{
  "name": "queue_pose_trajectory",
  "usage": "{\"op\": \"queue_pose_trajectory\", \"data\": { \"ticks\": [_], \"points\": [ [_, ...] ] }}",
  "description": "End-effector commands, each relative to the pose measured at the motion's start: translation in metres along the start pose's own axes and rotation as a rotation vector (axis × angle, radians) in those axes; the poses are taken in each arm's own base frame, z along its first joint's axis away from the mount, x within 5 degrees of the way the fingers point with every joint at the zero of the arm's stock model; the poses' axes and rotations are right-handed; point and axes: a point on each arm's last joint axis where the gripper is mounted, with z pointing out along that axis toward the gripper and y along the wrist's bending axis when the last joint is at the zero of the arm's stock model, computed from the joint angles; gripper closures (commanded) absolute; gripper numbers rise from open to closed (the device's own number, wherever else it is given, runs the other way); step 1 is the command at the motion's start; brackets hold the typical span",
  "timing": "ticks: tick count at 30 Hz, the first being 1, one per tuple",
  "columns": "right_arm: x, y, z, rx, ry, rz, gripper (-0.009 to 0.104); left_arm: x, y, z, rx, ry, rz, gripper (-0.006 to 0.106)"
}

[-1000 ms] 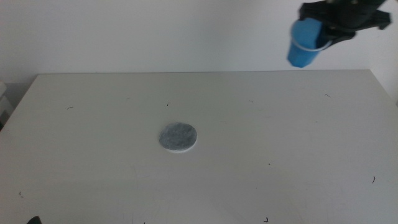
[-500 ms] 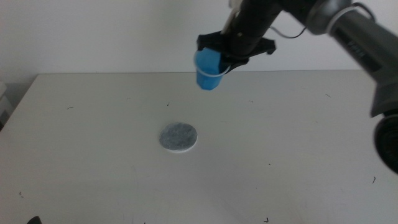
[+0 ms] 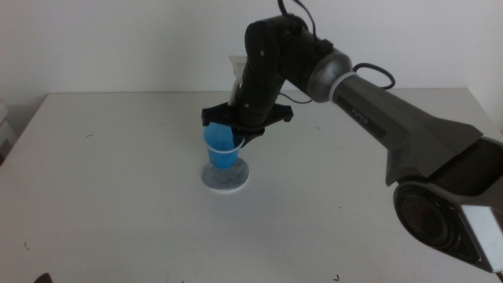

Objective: Place an empty cup on a cup mat.

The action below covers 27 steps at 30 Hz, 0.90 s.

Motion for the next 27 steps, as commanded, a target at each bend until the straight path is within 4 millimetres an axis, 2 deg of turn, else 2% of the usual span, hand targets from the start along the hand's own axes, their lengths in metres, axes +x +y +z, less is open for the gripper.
{"op": "queue_pose_trajectory", "data": {
  "ticks": [1, 6, 12, 22, 27],
  "points": [
    [-0.001, 0.011, -0.040, -0.021, -0.045, -0.025, 0.096, -0.008, -0.001, -0.002, 0.011, -0.086, -0.011, -0.005],
    [0.004, 0.018, -0.029, -0.017, -0.022, -0.041, 0.096, -0.008, -0.001, -0.002, 0.011, -0.086, -0.011, -0.005],
    [0.005, 0.016, -0.019, 0.011, -0.015, -0.048, 0.096, -0.008, -0.001, -0.002, 0.011, -0.086, -0.011, -0.005],
    [0.002, 0.012, -0.019, 0.043, -0.028, -0.036, 0.096, -0.008, -0.001, -0.002, 0.011, -0.086, -0.011, -0.005],
    [0.002, 0.012, -0.019, 0.043, -0.027, -0.100, 0.096, -0.008, -0.001, -0.002, 0.011, -0.086, -0.011, -0.005]
  ]
}}
